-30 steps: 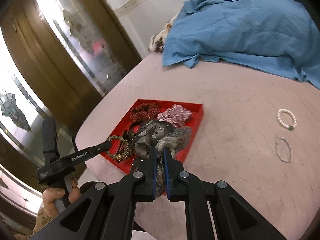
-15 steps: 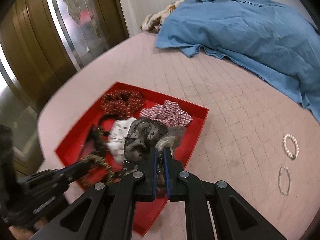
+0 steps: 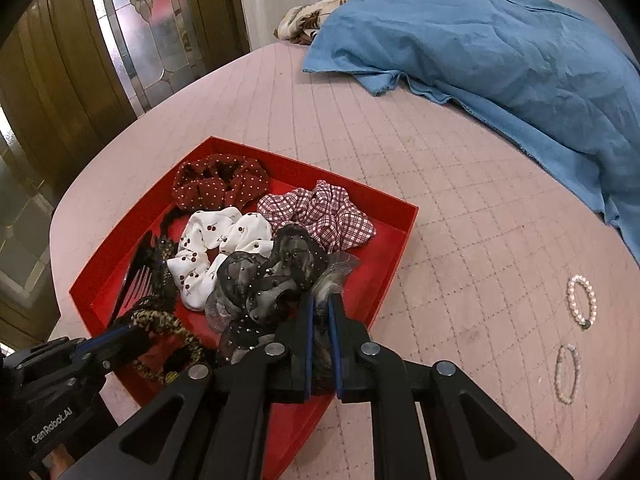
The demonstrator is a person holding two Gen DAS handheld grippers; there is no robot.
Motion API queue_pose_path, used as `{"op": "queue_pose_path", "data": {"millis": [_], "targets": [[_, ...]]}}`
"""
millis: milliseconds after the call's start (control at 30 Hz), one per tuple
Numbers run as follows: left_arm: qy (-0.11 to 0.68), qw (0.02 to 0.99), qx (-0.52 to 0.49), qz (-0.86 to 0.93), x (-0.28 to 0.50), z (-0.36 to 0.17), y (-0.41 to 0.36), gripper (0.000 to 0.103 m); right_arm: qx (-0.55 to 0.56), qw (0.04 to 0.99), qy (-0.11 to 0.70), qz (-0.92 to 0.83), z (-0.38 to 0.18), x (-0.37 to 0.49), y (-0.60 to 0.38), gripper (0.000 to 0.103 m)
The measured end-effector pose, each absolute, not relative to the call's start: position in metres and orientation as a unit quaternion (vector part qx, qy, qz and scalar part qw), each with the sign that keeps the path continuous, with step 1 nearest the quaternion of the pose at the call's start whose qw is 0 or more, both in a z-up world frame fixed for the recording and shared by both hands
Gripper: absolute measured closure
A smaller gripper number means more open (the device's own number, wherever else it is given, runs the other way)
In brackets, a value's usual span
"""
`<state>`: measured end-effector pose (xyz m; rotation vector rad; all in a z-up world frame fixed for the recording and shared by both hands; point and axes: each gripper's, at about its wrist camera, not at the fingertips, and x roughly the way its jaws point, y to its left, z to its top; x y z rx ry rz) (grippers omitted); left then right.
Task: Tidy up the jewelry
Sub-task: 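Carry the gray scrunchie and leopard hair tie into the red tray, open both tools, then pull both tools back from the tray and bring them over the bracelets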
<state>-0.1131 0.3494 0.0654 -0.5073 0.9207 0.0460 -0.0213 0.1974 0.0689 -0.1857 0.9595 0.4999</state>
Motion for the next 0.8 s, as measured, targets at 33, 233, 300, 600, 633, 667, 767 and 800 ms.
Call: {"op": "queue_pose_path", "data": {"millis": [33, 233, 300, 600, 633, 667, 767, 800], "targets": [[0.438, 0.865, -0.242, 0.021, -0.114, 0.067, 0.348, 0.089, -0.085, 0.854, 0.455, 0.238, 0.071, -0.023, 0.196, 0.080], [0.423, 0.873, -0.243, 0.021, -0.120, 0.082, 0.345, 0.066, -0.057, 0.865, 0.440, 0.234, 0.086, -0.036, 0.180, 0.059], [0.420, 0.875, -0.242, 0.024, -0.122, 0.086, 0.344, 0.063, -0.052, 0.870, 0.433, 0.230, 0.090, -0.039, 0.176, 0.059], [0.398, 0.886, -0.233, 0.044, -0.133, 0.105, 0.348, 0.055, -0.041, 0.873, 0.420, 0.244, 0.099, -0.039, 0.183, 0.062], [0.395, 0.888, -0.231, 0.048, -0.135, 0.106, 0.349, 0.055, -0.047, 0.870, 0.423, 0.248, 0.097, -0.039, 0.188, 0.063], [0.394, 0.889, -0.229, 0.051, -0.136, 0.108, 0.350, 0.055, -0.052, 0.868, 0.426, 0.250, 0.094, -0.039, 0.192, 0.063], [0.393, 0.890, -0.224, 0.057, -0.138, 0.109, 0.351, 0.054, -0.071, 0.850, 0.454, 0.256, 0.076, -0.038, 0.205, 0.063], [0.393, 0.891, -0.221, 0.058, -0.139, 0.110, 0.351, 0.054, -0.071, 0.845, 0.464, 0.257, 0.070, -0.038, 0.207, 0.063]]}}
